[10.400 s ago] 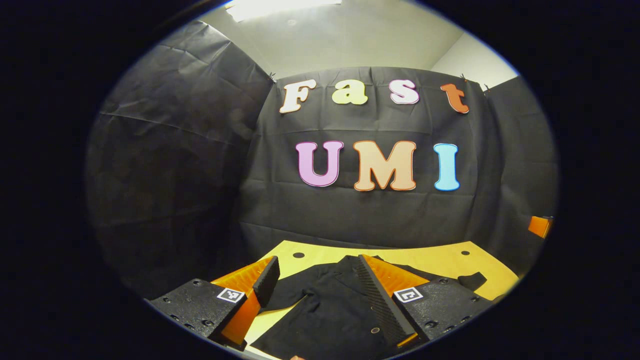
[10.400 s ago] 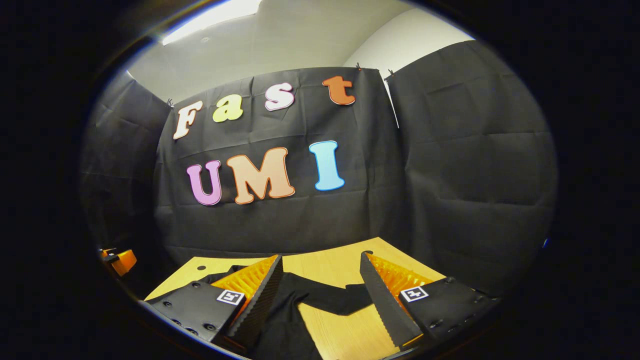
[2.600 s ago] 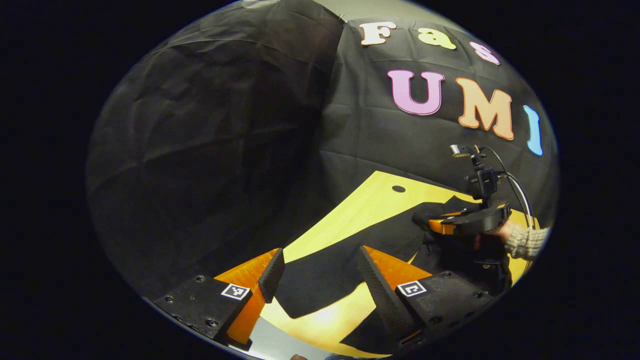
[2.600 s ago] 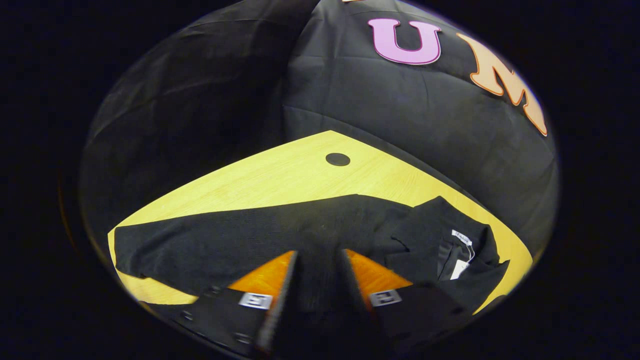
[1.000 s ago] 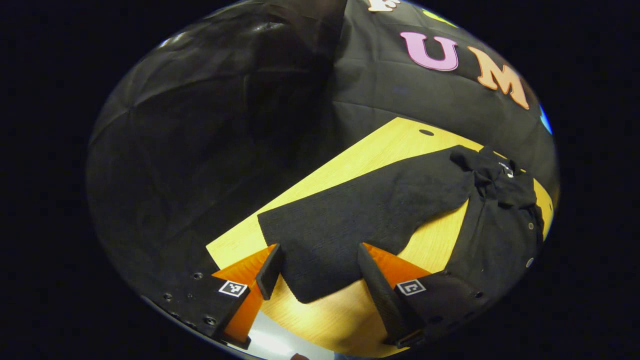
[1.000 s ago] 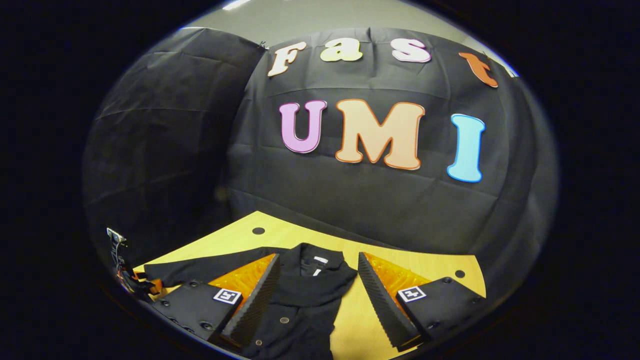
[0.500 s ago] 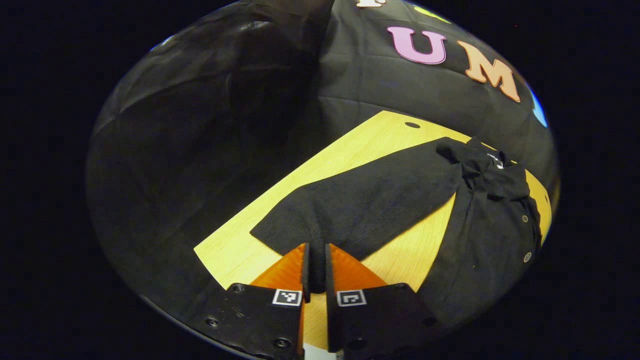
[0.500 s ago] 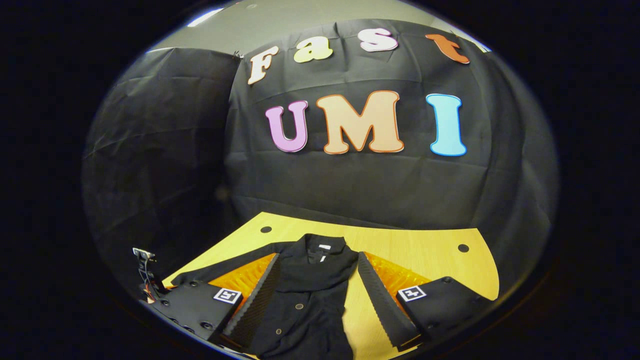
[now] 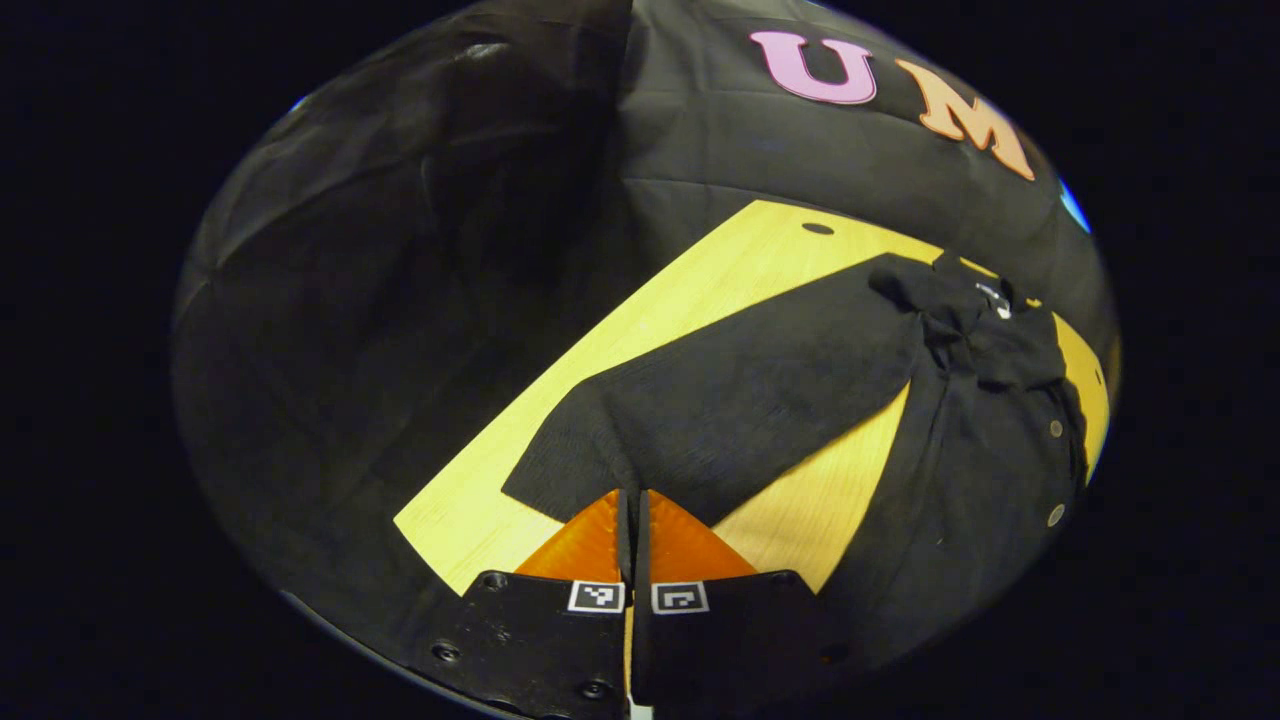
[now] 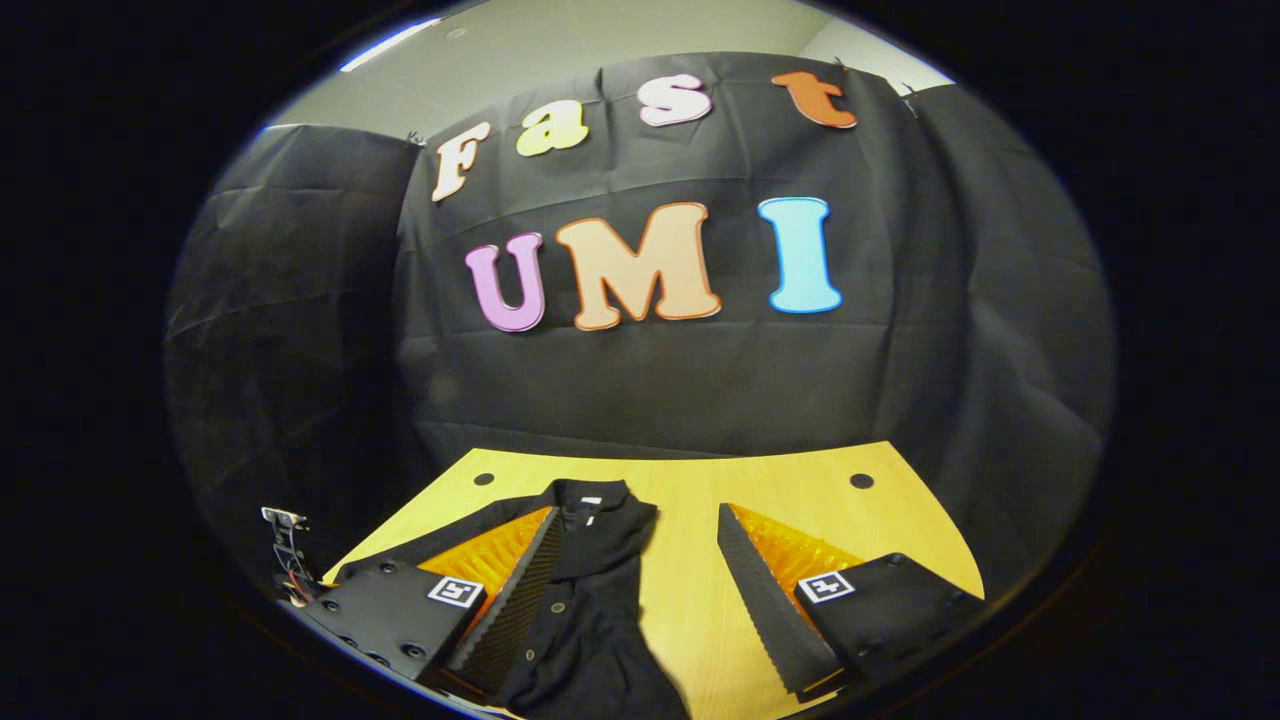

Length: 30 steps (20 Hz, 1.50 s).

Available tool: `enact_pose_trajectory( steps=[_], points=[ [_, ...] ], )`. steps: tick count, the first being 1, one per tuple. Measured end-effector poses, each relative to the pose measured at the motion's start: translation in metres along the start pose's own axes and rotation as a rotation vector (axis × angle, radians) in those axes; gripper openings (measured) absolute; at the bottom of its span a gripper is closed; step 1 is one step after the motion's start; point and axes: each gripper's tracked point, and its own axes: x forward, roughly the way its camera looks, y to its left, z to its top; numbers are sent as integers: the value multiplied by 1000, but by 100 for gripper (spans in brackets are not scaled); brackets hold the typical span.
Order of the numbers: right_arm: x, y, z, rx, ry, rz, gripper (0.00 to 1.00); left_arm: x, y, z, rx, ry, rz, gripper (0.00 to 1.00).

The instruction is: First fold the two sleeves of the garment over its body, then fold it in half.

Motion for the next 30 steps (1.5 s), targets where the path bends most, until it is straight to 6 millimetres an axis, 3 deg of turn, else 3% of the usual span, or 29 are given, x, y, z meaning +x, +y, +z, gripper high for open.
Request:
enact_pose_trajectory(
  steps=[2,5,7,9,12,17,22,26,27,30],
  points=[
    [-12,-18,1,25,-21,-41,98,-6,-14,32,-19,-47,-39,0],
    [-33,-49,-4,58,-42,-124,96,-9,-62,85,-9,-100,-132,0],
    [-48,-63,-10,99,-52,-161,99,-10,-101,116,11,-144,-207,0],
    [-64,-74,-16,134,-58,-194,94,-9,-141,141,71,-184,-269,0],
    [-87,-90,-25,147,-64,-252,97,-16,-214,160,139,-223,-406,0],
    [-116,-101,-42,144,-45,-328,97,-32,-329,165,197,-232,-601,0],
    [-125,-93,-58,194,-47,-366,97,-46,-417,150,251,-206,-728,0],
    [-111,-78,-80,227,-10,-365,97,-44,-470,123,329,-151,-792,0],
    [-108,-74,-82,216,-2,-365,93,-45,-481,116,344,-138,-806,0],
    [-94,-61,-94,198,33,-344,97,-41,-500,103,379,-118,-804,0]
  ],
)
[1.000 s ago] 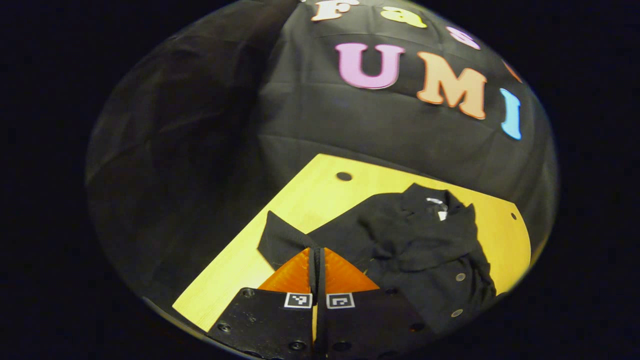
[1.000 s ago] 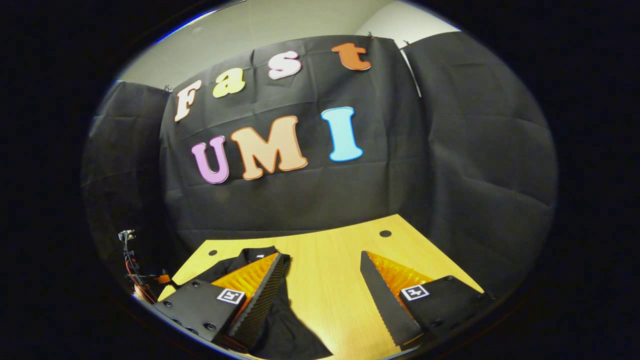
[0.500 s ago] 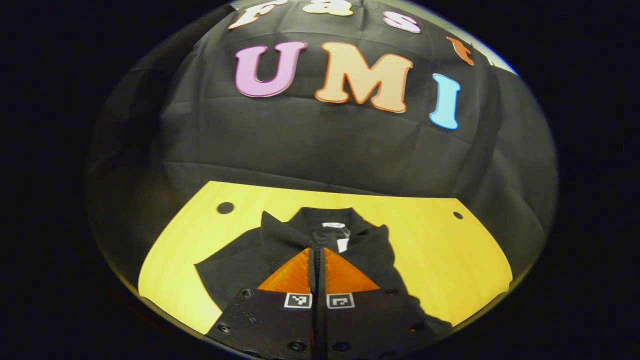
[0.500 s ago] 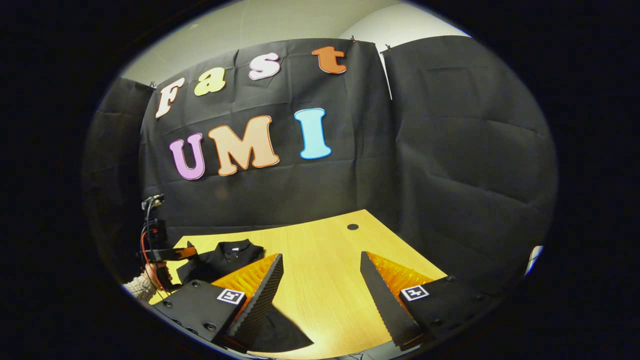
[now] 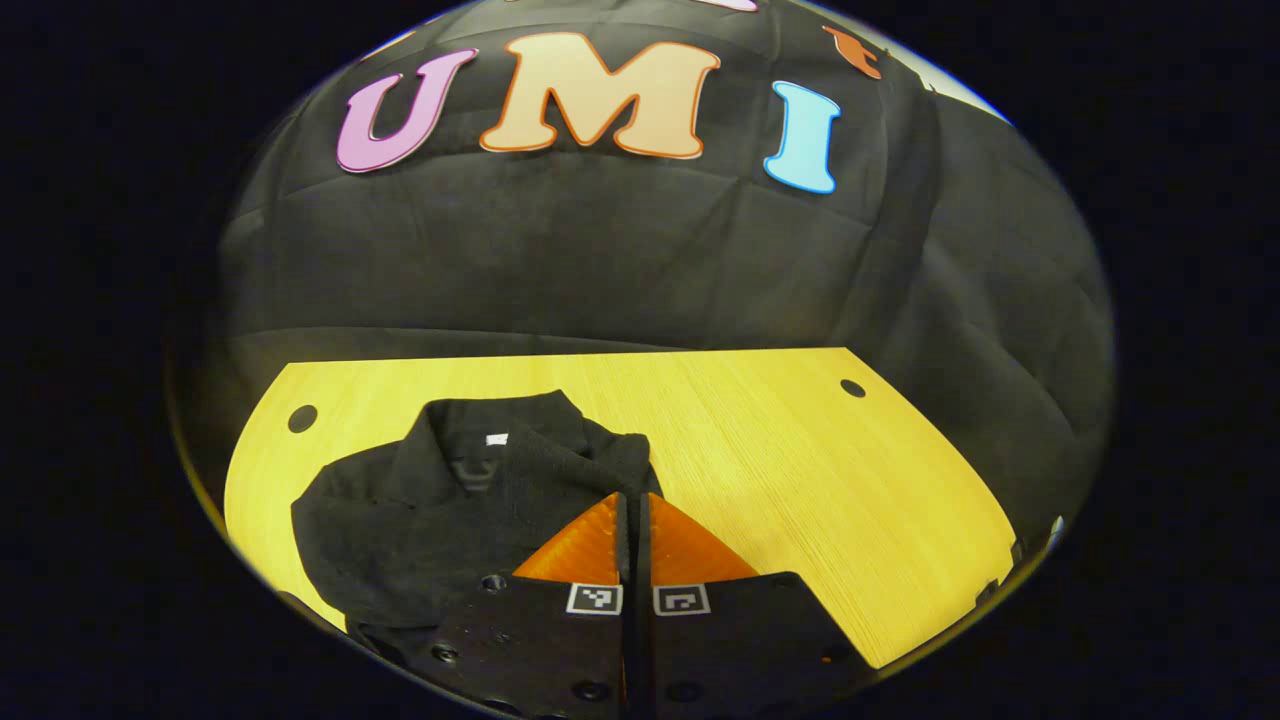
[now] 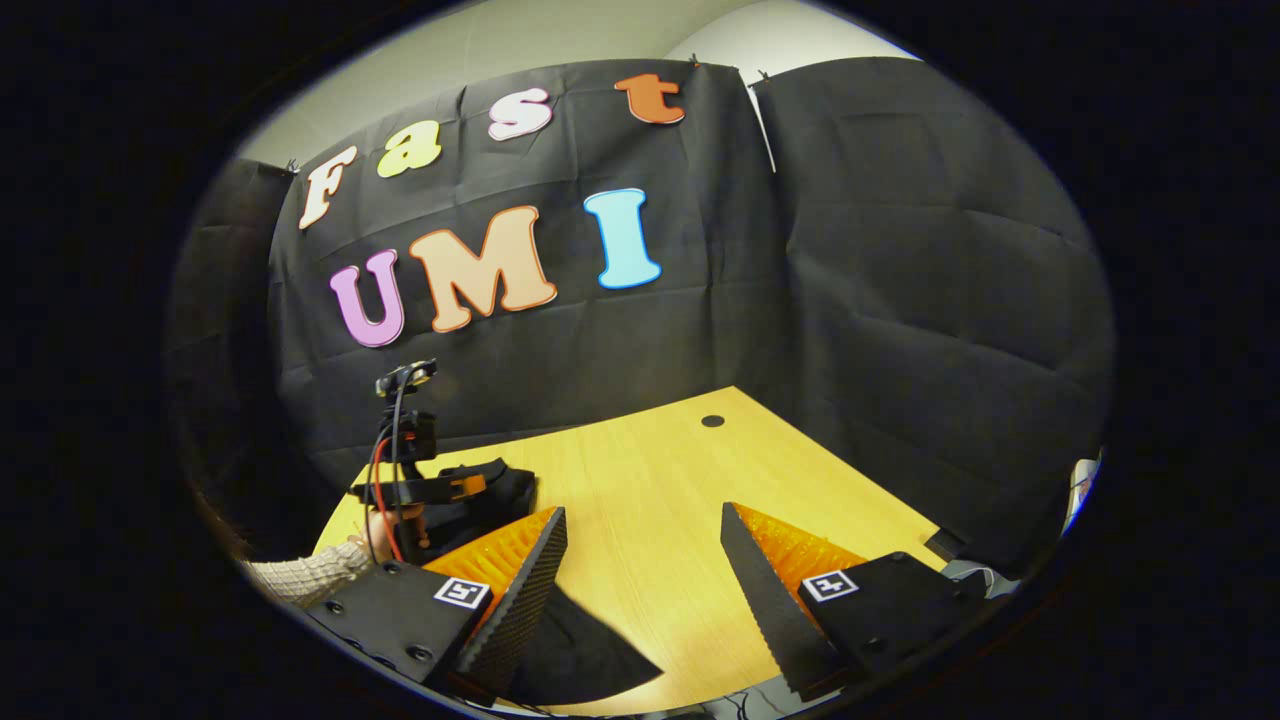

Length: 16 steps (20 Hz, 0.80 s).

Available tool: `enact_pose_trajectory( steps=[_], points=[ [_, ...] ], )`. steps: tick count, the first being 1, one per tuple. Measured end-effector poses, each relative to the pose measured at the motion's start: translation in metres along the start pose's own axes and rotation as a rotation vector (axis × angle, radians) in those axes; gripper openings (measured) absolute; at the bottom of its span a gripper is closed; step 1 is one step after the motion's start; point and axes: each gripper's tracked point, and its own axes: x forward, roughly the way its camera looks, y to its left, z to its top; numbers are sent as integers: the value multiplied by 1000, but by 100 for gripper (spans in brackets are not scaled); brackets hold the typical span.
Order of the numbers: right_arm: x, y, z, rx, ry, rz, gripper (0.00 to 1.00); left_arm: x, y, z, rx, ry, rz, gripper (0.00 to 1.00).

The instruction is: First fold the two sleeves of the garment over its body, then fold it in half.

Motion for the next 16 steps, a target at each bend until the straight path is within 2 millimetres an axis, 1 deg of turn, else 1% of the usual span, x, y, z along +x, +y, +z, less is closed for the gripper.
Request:
enact_pose_trajectory(
  steps=[3,4,5,6,7,9,10,11,12,13,14,15,16],
  points=[
    [11,18,-18,-21,49,37,97,7,-8,-8,-1,24,-16,0],
    [13,23,-23,-23,63,51,98,7,-13,-8,-8,23,-33,1],
    [15,30,-28,-27,75,67,97,7,-19,-5,-14,13,-59,5],
    [17,35,-31,-29,82,77,97,3,-23,-1,-10,4,-76,6],
    [18,40,-35,-30,91,92,97,2,-26,3,1,-11,-85,22],
    [21,48,-43,-39,111,117,97,-3,-26,17,37,-57,-70,41],
    [21,50,-46,-48,118,125,97,-7,-26,23,51,-76,-61,59],
    [22,52,-48,-59,126,136,93,-13,-25,30,62,-103,-57,64],
    [24,54,-52,-68,132,145,93,-22,-24,39,72,-129,-43,73],
    [25,55,-56,-76,142,157,93,-30,-16,49,84,-165,-11,78],
    [28,55,-59,-81,153,168,97,-40,-8,60,93,-202,26,82],
    [29,55,-64,-88,165,184,97,-56,2,74,105,-256,65,89],
    [31,54,-68,-95,178,196,97,-72,8,90,115,-311,91,90]
  ],
)
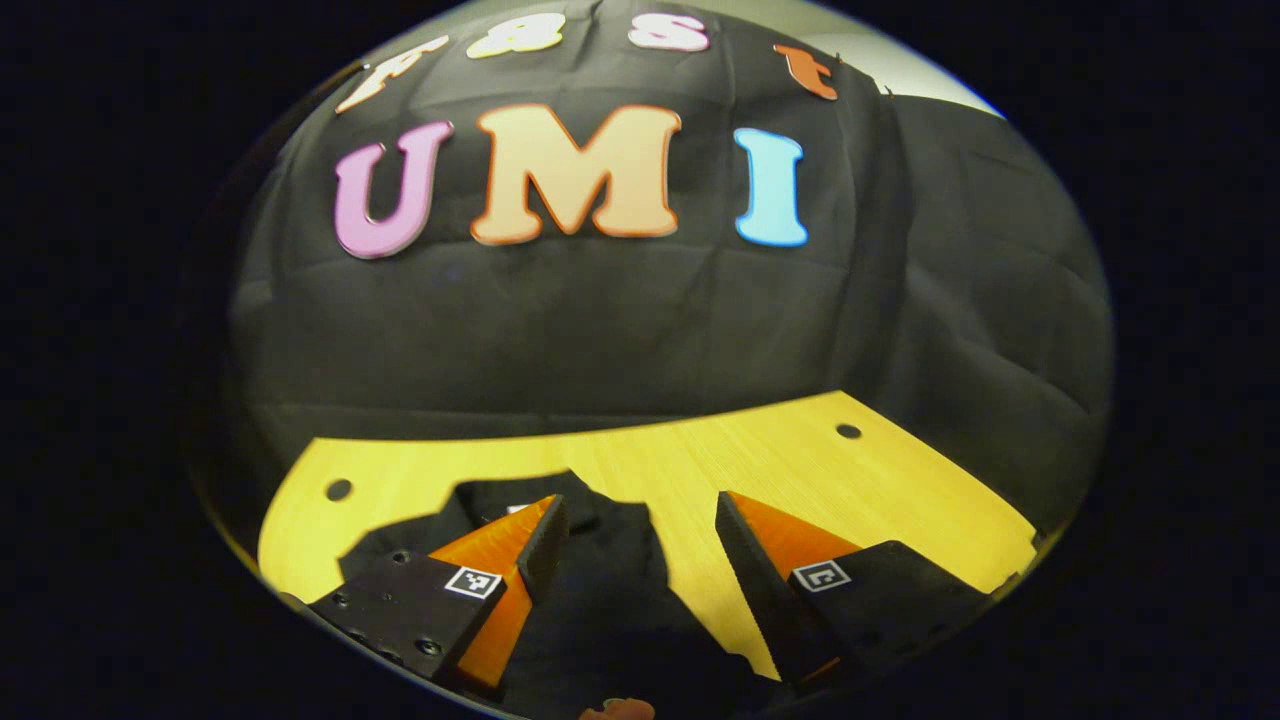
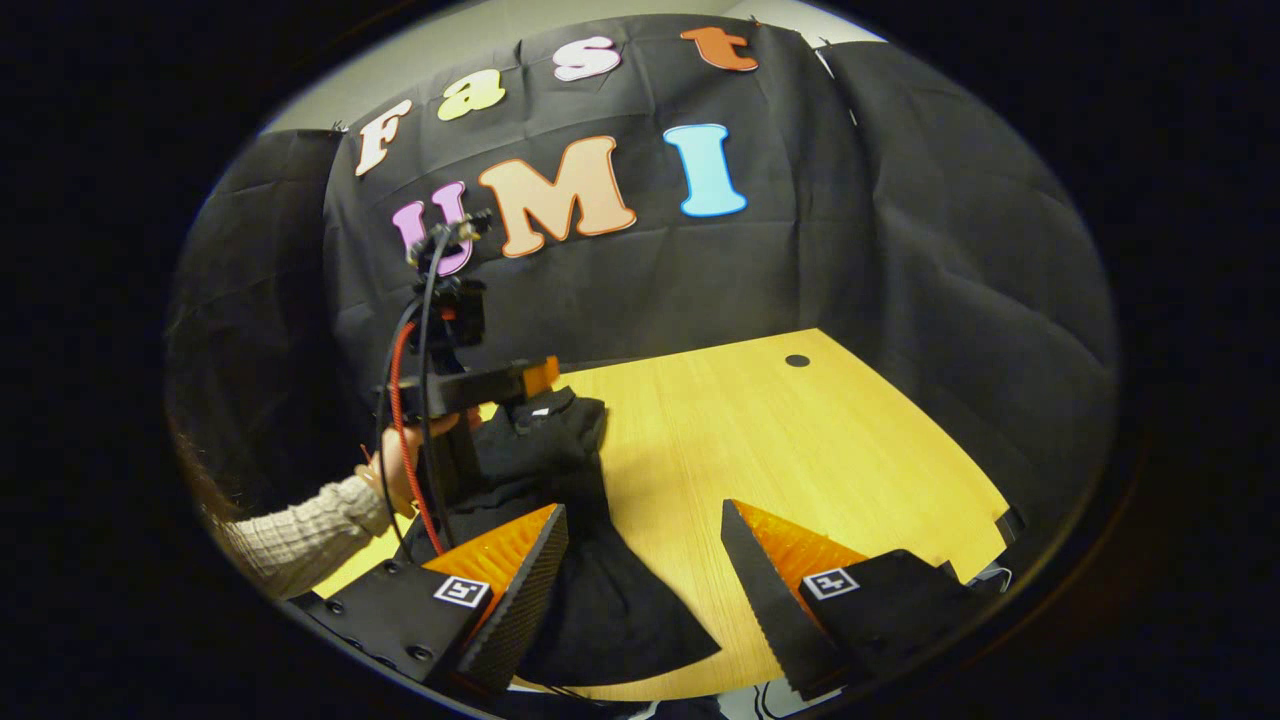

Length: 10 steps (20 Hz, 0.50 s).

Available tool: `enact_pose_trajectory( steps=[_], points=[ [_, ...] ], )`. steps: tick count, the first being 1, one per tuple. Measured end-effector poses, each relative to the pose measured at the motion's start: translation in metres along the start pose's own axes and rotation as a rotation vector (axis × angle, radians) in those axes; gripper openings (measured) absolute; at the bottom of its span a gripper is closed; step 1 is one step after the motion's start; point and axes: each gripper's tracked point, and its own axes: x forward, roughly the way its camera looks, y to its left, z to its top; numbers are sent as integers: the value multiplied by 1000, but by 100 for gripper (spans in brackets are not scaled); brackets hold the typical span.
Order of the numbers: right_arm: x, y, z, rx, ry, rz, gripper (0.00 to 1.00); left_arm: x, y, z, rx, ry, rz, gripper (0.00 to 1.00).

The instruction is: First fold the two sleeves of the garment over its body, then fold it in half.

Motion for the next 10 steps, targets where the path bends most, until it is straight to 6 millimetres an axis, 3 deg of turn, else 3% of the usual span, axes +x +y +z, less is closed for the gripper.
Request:
enact_pose_trajectory(
  steps=[1,2,5,7,8,10],
  points=[
    [3,0,-4,-6,12,12,97,-9,7,15,10,-49,18,84],
    [7,-1,-10,-11,30,29,98,-23,16,29,24,-88,39,88],
    [13,1,-21,-21,76,75,98,-74,43,42,40,-132,111,87],
    [17,1,-30,-36,98,101,94,-108,62,39,17,-142,166,92],
    [19,1,-36,-46,113,112,98,-125,73,36,8,-143,202,87],
    [23,-1,-44,-68,137,126,98,-157,94,22,-7,-135,273,91]
  ],
)
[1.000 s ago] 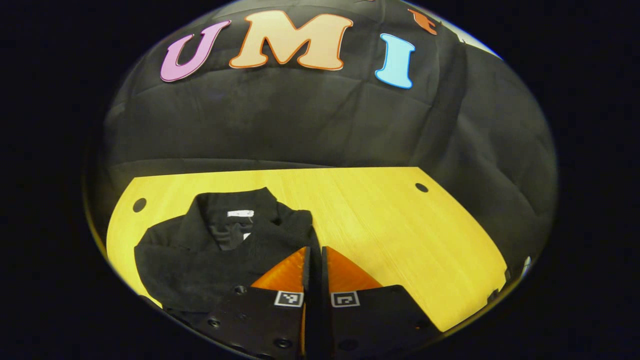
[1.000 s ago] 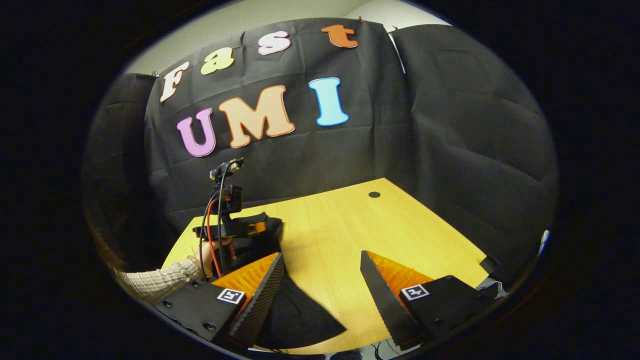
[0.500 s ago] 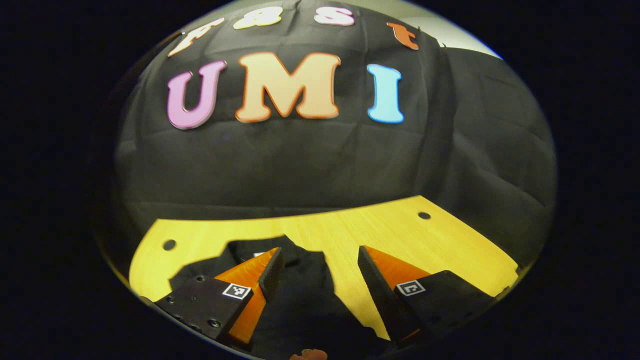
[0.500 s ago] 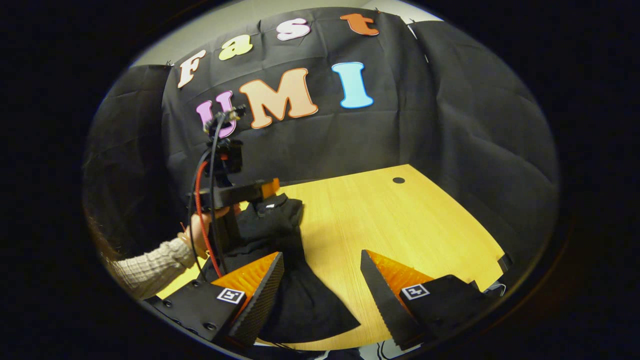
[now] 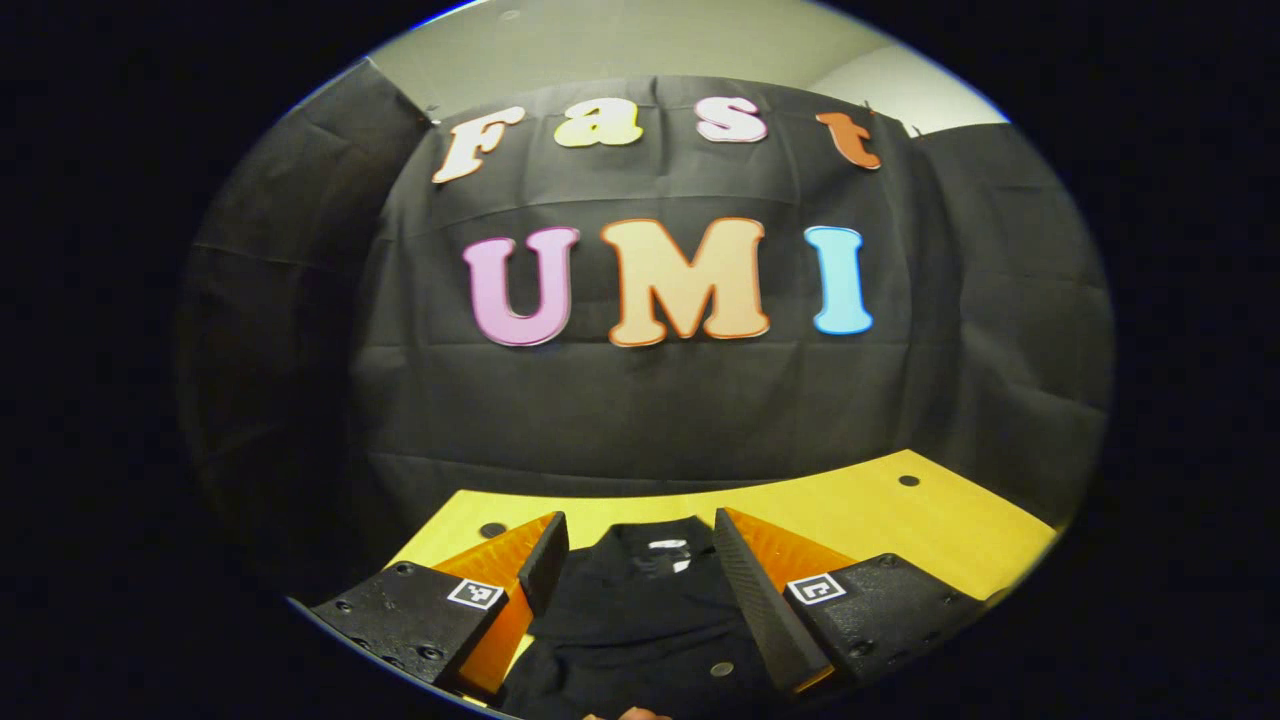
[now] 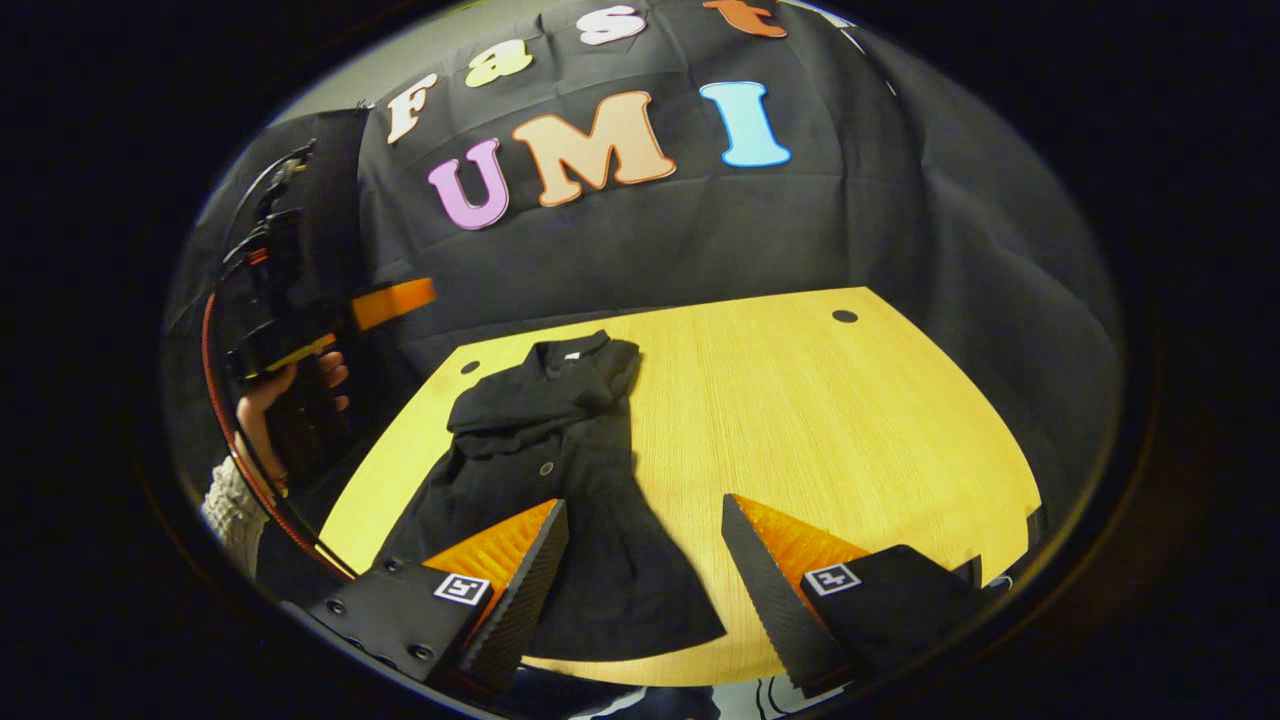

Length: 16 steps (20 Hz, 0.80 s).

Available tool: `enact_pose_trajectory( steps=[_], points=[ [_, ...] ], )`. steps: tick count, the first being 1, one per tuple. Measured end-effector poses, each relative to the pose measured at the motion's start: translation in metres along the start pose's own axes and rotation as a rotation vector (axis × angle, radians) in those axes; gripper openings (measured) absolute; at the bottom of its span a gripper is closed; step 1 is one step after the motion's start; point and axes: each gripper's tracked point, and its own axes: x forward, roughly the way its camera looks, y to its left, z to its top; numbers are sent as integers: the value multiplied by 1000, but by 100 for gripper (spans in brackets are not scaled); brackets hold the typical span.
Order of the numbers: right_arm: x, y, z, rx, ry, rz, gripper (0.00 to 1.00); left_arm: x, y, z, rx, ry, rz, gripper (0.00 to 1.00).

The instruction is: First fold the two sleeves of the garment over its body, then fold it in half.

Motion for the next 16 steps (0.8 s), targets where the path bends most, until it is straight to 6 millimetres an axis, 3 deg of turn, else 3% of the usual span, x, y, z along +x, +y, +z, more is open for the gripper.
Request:
enact_pose_trajectory(
  steps=[1,2,3,5,6,8,9,10,12,16],
  points=[
    [1,-2,-3,-10,10,4,98,-12,14,-7,2,15,33,87],
    [2,-5,-6,-18,16,6,93,-26,26,-16,10,33,58,91],
    [3,-6,-9,-23,21,8,98,-36,34,-26,14,52,81,91],
    [8,-7,-16,-29,37,15,98,-61,49,-51,13,106,116,91],
    [10,-6,-21,-33,48,17,93,-73,55,-64,5,137,136,91],
    [13,-7,-33,-45,73,19,98,-96,68,-86,2,181,173,89],
    [16,-7,-39,-51,90,20,93,-107,74,-98,6,211,192,93],
    [18,-6,-46,-58,109,22,98,-117,80,-110,9,237,210,90],
    [27,-6,-58,-78,145,20,98,-135,88,-130,6,292,230,90],
    [38,-4,-103,-113,233,6,98,-171,95,-169,-7,405,241,91]
  ],
)
